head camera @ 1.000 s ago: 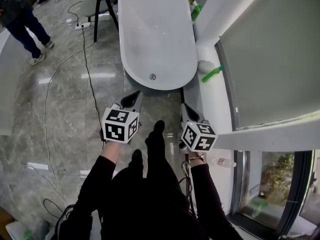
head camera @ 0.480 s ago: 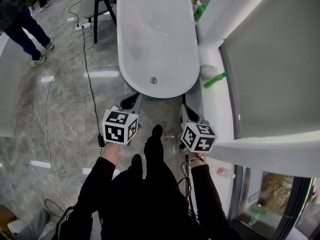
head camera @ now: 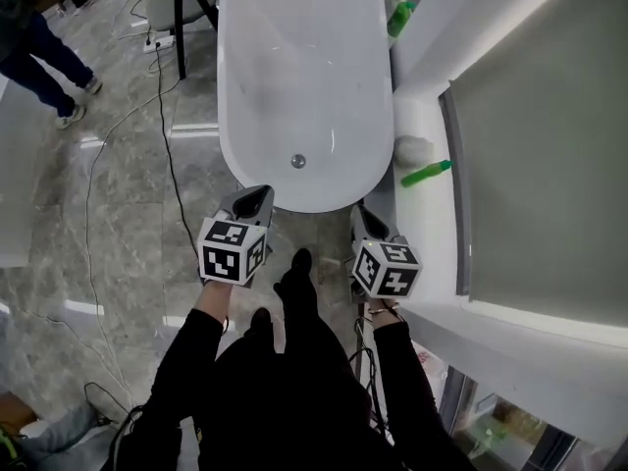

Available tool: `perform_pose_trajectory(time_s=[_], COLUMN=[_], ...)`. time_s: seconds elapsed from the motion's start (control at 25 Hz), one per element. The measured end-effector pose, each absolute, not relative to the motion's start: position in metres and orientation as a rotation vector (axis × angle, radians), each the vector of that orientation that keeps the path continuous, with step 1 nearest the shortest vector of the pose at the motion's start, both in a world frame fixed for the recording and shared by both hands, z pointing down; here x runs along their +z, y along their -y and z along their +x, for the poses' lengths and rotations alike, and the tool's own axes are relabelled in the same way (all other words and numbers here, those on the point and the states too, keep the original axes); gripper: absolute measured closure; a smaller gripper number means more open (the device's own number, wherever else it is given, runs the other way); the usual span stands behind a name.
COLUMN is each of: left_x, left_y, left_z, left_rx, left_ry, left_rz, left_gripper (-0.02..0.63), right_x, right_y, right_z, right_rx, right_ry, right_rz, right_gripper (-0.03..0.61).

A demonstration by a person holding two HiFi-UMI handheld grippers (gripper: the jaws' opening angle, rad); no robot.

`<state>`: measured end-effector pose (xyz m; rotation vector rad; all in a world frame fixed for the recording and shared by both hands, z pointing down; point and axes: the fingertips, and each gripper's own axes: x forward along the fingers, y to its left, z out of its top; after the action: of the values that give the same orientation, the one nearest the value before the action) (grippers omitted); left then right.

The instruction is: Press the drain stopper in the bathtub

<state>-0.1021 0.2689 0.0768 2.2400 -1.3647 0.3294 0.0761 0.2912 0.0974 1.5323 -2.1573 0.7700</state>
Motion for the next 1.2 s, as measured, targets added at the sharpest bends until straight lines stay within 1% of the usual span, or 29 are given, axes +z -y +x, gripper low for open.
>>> perform_pose_trajectory(time_s=[0.32,0.68,1.2], left_x=[0.114,0.147,0.237], left_y=[-0.208,-0.157,-0.106], left_z=[-0.083,-0.054,-0.027], left_rx=[0.415,0.502,0.676], left_ry=[1.393,1.371,1.221], left_rz=[2.165,2.118,2.086], left_gripper=[0.609,0.609,0.609], right_x=[0.129,0.156,0.224], right_y=[-0.235,-0.196,-0.155], right_z=[0.1,0.127,0.114], right_rx=[0.84,0.899,0.979], right_ry=[2.146,2.122,2.077], right_rz=[1.476,1.423,1.337], right_gripper=[0.577,0.577,0.577])
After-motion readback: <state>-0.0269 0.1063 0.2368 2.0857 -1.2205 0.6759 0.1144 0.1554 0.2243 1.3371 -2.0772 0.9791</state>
